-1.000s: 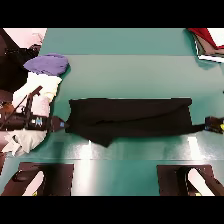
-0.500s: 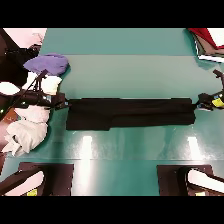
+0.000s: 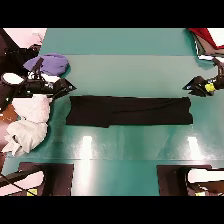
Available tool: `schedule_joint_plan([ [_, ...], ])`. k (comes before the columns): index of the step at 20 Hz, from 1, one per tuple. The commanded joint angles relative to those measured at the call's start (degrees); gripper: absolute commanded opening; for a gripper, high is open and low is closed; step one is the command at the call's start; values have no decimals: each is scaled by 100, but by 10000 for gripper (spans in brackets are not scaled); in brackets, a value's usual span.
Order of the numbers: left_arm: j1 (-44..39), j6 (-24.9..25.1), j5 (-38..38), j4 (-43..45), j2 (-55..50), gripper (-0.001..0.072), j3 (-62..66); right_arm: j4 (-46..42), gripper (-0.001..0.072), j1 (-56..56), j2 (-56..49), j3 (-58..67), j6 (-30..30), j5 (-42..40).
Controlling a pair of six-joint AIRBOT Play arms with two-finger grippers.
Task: Fold the shirts.
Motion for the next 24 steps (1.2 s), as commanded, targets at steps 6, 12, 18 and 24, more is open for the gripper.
schedule_joint_plan([
  [6, 0, 302, -1207, -17, -24, 33, 157, 356, 555, -1377, 68, -811, -820, 960],
  [12, 0, 254, -1259, -22, -26, 25, 157, 433, 556, -1971, -367, -1764, -1368, 789],
  [18, -664, 256, -866, 4, -31, 25, 157, 710, 554, -1447, -529, -1917, -1746, 326],
  [24, -1707, -63, -197, -2, -146, 24, 157, 702, 263, -909, -529, -1475, -1788, 105],
])
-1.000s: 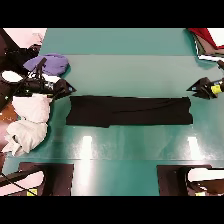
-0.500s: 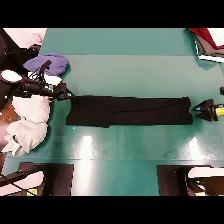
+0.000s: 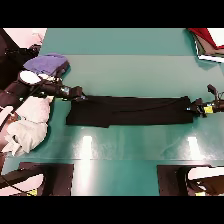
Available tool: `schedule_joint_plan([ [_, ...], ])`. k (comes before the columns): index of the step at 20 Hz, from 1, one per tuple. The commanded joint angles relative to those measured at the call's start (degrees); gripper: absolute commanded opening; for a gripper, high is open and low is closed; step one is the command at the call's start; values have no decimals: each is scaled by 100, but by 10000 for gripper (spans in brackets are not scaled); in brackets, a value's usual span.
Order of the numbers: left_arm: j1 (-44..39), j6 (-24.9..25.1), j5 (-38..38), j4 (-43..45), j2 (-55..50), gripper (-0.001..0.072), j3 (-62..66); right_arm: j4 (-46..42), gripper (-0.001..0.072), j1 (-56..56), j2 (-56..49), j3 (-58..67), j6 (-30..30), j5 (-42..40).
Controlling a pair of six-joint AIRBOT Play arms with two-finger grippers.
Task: Fold the shirts.
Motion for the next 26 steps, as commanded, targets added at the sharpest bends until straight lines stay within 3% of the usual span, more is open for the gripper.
schedule_joint_plan([
  [1, -555, -162, 385, -4, -149, 24, 13, 72, 126, 273, -4, 229, -57, -68],
  [2, -684, -173, 452, -44, -234, 24, 13, 74, 20, 308, -4, 297, -85, -26],
  [3, -828, -264, 577, -70, -339, 24, 13, 74, 14, 328, -2, 378, -94, 68],
  [6, -1209, -293, 728, -184, -789, 24, 234, 81, 13, 337, 120, 595, -79, 463],
  [11, -1873, -295, 706, -188, -2103, 24, 1707, 87, 10, 667, 898, 990, 118, 859],
  [17, -2492, -463, 638, -184, -3447, 24, 3062, 87, 10, 1770, 1434, 2260, 822, 1010],
  [26, -2507, -608, 645, -87, -3709, 24, 3091, 76, 10, 3517, 1447, 3775, 1147, 999],
])
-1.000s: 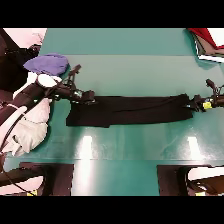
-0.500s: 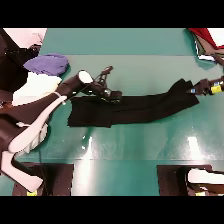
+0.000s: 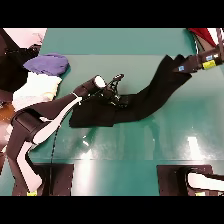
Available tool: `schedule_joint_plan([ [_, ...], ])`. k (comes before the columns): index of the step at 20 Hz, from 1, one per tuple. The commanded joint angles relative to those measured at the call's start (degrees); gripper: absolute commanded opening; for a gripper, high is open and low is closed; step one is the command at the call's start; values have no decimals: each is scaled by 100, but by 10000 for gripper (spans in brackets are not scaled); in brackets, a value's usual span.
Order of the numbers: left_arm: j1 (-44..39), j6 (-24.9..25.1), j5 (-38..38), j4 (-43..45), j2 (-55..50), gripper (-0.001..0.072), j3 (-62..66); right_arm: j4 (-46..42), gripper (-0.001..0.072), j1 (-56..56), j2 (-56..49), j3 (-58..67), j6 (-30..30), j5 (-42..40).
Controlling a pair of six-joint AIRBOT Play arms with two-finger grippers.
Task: Fold the shirts.
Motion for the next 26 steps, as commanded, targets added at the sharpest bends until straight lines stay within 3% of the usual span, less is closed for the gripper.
schedule_joint_plan([
  [1, -15, -11, 101, 37, -57, 24, 31, -4, 10, 597, 11, 437, 155, -92],
  [9, 431, -4, -181, 302, 570, 24, 76, -7, 10, 1375, -2, 855, 138, -308],
  [16, 1908, -2, -544, 994, 2149, 25, 76, 0, 11, 2863, -793, 1436, 35, -573],
  [19, 2686, -2, -922, 1547, 2903, 25, 76, 0, 14, 3853, -1499, 1786, 26, -1038],
  [22, 3405, 0, -1248, 1784, 3567, 25, 76, -13, 17, 4710, -2184, 1679, 26, -2243],
  [23, 3637, 0, -1320, 1812, 3759, 25, 76, -13, 85, 4905, -2404, 1613, 26, -2726],
  [24, 3832, 0, -1399, 1812, 3917, 25, 76, -9, 404, 5027, -2601, 1596, 31, -3040],
  [25, 4015, -2, -1478, 1812, 4050, 25, 76, -11, 590, 5095, -2780, 1646, 35, -3139],
  [26, 4148, 0, -1567, 1812, 4146, 25, 81, -17, 573, 5101, -2885, 1722, 103, -3023],
])
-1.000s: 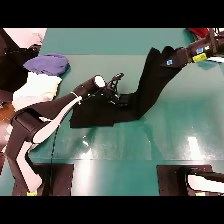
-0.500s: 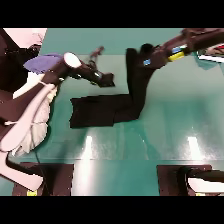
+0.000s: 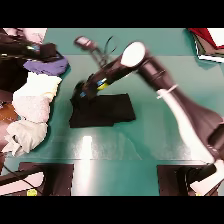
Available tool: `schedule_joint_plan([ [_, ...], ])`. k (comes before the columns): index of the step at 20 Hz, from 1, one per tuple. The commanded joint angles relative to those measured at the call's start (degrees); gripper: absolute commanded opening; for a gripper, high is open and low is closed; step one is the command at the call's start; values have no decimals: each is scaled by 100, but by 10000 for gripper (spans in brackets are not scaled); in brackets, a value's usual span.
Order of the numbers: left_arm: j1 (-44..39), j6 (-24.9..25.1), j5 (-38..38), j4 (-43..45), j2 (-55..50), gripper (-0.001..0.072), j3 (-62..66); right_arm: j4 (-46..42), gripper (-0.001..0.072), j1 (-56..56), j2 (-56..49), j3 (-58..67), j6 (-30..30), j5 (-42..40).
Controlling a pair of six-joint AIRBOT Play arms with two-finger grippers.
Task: Fold the shirts.
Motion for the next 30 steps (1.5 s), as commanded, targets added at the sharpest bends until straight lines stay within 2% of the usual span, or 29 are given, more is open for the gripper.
schedule_joint_plan([
  [1, 625, 4, -407, 140, 494, 25, 4, -48, 511, 295, -505, 94, 166, -448],
  [2, 684, 42, -529, 140, 516, 25, 2, -59, 426, 170, -474, 87, 175, -118],
  [5, 686, 48, -815, 131, 514, 25, -2, -70, 424, -483, -229, -275, 177, 1139],
  [7, 675, 48, -822, 133, 514, 25, -2, -66, 424, -1086, 72, -973, 238, 1563],
  [10, 675, 48, -848, 133, 514, 25, -2, -52, 424, -2061, 737, -2396, 260, 1510],
  [13, 675, 48, -787, 131, 514, 25, -4, -35, 430, -3003, 1421, -3832, 323, 896],
  [14, 675, 48, -745, 131, 514, 25, -7, 28, 501, -3246, 1574, -4210, 323, 684],
  [15, 675, 48, -682, 120, 514, 25, -28, 179, 692, -3462, 1674, -4548, 319, 426],
  [17, 675, 46, -581, 111, 507, 25, -83, 684, 718, -3753, 1626, -4972, 315, 175],
  [20, 675, 46, -501, 83, 503, 25, -232, 1266, 691, -3711, 1161, -5101, 208, 92],
  [25, 675, 48, -498, 68, 503, 25, -409, 2343, 690, -3101, 380, -5093, -136, -190],
  [26, 675, 48, -501, 68, 503, 25, -409, 2570, 672, -2986, 291, -5088, -254, -203],
  [28, 675, 46, -492, 66, 503, 25, -409, 2861, 558, -2796, 203, -5077, -481, -273],
  [29, 675, 46, -487, 66, 503, 25, -409, 2796, 549, -2704, 177, -5010, -492, -315],
  [30, 675, 44, -492, 59, 503, 25, -409, 2789, 506, -2638, 177, -4920, -590, -348],
])
